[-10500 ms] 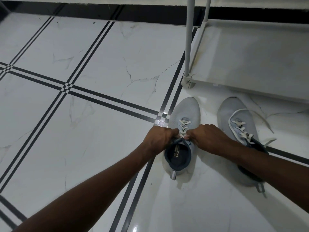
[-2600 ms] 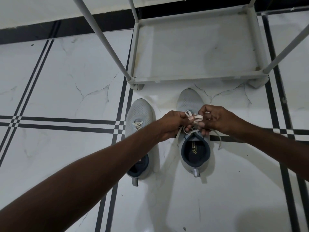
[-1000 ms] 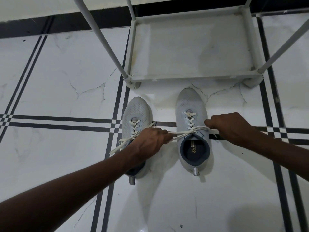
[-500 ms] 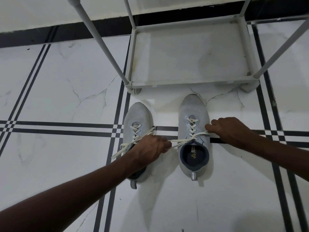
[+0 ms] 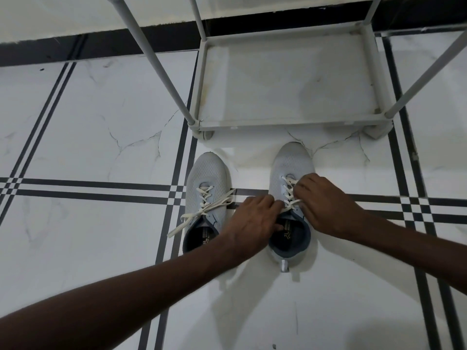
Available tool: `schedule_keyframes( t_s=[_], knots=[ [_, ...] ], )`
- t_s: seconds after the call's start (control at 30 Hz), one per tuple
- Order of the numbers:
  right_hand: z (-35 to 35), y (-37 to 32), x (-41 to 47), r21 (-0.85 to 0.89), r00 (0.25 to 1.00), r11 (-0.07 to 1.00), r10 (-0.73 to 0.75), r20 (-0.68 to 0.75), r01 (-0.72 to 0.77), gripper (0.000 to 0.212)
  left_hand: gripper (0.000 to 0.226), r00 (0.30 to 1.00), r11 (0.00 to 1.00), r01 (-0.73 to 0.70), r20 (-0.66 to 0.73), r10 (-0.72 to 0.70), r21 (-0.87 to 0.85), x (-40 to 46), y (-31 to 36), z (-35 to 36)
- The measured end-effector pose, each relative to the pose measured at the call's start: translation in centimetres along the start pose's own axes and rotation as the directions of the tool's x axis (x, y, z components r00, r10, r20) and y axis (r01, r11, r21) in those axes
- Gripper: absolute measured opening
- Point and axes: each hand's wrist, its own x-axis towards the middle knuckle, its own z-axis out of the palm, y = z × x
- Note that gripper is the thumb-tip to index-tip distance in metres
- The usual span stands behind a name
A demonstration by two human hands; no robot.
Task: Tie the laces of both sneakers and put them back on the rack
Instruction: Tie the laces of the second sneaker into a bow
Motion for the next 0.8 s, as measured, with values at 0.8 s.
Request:
schedule_keyframes(
  t_s=[0.8],
  knots=[
    [0.4,2.6,-1.3,0.03,0.997,1.0,0.001,0.075,-0.003,0.006,0.029,0.984,0.995,0.036,0.17,-0.051,0.093,0.8,-0.8,-1.8]
  ],
)
